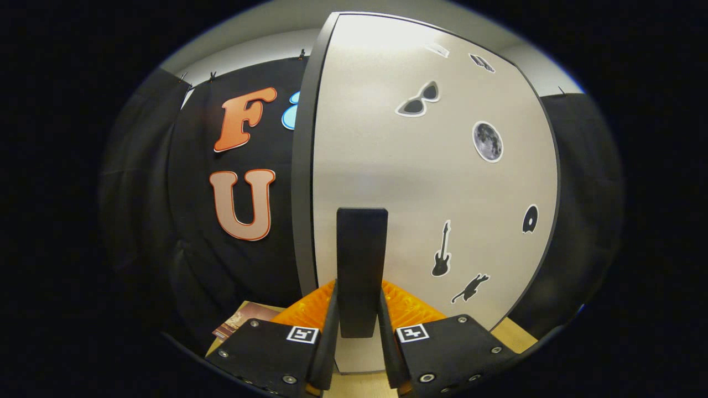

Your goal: Open the shoe cabinet door, grab the shoes and put them into the shoe cabinet, then close the shoe cabinet door.

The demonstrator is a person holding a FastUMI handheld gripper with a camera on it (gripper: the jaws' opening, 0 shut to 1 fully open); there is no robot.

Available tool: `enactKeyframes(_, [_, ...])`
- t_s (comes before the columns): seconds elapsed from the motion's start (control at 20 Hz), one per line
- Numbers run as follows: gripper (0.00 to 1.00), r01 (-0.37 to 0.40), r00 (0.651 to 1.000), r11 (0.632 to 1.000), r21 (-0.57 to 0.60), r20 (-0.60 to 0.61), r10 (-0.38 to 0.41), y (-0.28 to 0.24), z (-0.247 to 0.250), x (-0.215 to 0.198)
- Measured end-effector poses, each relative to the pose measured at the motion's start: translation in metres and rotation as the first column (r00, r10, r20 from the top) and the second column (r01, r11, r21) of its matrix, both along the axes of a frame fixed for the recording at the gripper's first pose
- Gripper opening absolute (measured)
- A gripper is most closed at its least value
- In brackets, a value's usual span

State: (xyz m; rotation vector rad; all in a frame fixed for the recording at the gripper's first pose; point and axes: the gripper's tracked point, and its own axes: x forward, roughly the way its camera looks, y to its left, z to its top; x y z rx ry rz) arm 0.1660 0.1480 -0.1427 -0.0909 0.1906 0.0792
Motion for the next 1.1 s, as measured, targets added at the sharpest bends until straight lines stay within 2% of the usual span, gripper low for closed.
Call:
enactKeyframes(0.25, [0.31, -0.017, 1.000, 0.999, -0.030, 0.009, 0.017, 0.000, 0.002, -0.008])
enactKeyframes(0.65, [0.31, -0.077, 0.997, 0.997, -0.017, -0.005, 0.077, -0.007, 0.013, -0.042])
enactKeyframes(1.1, [0.30, -0.086, 0.996, 0.996, -0.008, -0.008, 0.086, -0.034, 0.017, -0.078])
